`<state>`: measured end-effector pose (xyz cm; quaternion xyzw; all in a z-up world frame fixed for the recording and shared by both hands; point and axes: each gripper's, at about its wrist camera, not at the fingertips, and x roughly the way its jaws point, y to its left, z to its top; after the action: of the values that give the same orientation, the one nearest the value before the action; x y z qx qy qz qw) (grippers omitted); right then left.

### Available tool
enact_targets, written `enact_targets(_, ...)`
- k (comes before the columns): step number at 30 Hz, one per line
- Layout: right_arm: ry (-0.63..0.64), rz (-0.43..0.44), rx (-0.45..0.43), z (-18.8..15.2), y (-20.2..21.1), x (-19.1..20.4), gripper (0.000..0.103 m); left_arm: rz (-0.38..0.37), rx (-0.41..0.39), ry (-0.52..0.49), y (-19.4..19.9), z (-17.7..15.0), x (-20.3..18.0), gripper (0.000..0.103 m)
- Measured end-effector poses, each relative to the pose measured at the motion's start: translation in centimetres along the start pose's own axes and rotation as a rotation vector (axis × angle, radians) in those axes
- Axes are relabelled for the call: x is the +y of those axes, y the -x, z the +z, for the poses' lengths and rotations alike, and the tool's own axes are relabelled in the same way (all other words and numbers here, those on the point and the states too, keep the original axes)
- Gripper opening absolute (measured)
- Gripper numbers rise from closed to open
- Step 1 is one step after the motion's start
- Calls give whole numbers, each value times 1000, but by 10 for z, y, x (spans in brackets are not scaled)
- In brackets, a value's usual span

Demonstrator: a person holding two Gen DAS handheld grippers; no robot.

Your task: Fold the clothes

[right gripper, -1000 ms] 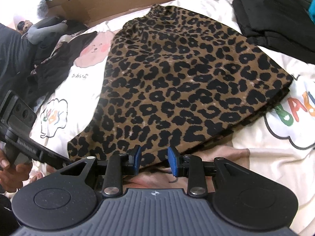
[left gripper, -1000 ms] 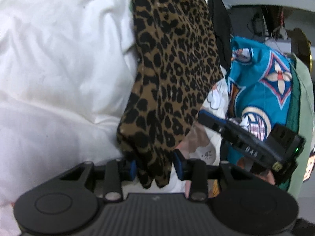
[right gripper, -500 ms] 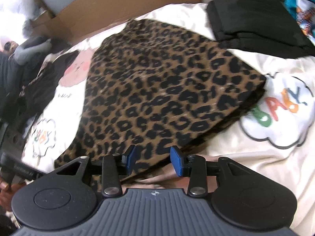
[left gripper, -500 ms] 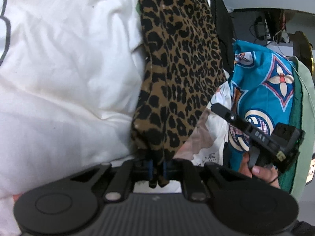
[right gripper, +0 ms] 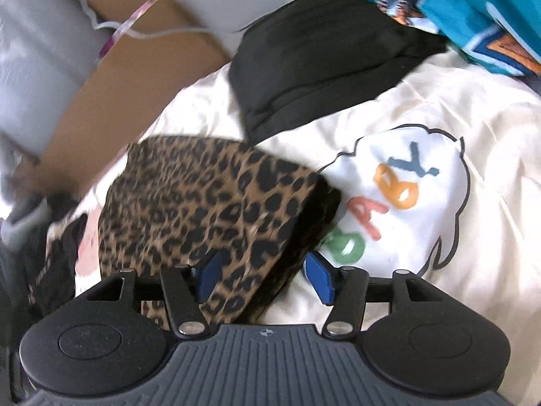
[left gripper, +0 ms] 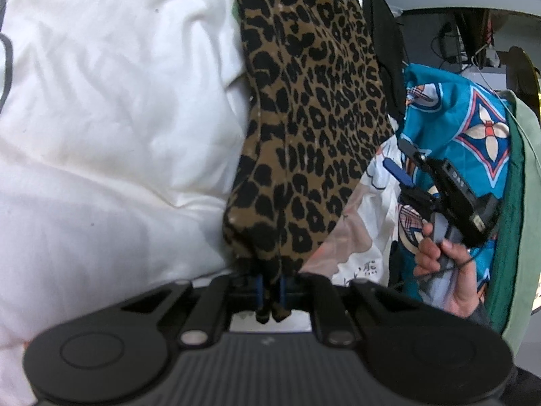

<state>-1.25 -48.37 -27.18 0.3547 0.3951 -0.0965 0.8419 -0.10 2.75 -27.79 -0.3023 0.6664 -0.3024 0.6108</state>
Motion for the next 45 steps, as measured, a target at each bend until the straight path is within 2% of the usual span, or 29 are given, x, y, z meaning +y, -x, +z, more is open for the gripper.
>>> enact_targets(7,-66,-17,-33,13,-16,-13,63,-3,19,17,-3,3,5,9)
enact_targets(12,-134,-27,-23,19,-32,-32,63,-8,20,23,-4,2,8,9)
enact_targets(16,-210,-6,-28,26,-39,-47,63,-15,29,34,-4,4,10,9)
enact_targets(22,-356,76,-14,33,-50,-69,62,-16,33,36,-5,4,10,9)
enact_targets(25,-347,87,-1,35,-53,-69,61,-16,33,32,-5,4,10,9)
enact_targets(27,-319,76,6,35,-53,-66,56,-14,33,30,-5,4,10,9)
enact_targets(29,-310,60,10,36,-52,-65,33,-11,31,29,-5,4,9,9)
enact_targets(31,-316,68,12,36,-51,-66,25,-9,28,26,-5,3,9,9)
enact_targets(33,-303,69,12,36,-49,-65,24,-6,24,20,-4,2,8,9)
enact_targets(36,-285,83,0,38,-46,-63,17,-2,21,17,-4,2,7,9)
enact_targets(42,-306,119,-21,39,-42,-69,19,1,16,24,-3,0,4,10)
enact_targets(45,-343,134,-8,37,-49,-76,32,-1,21,27,-3,2,3,10)
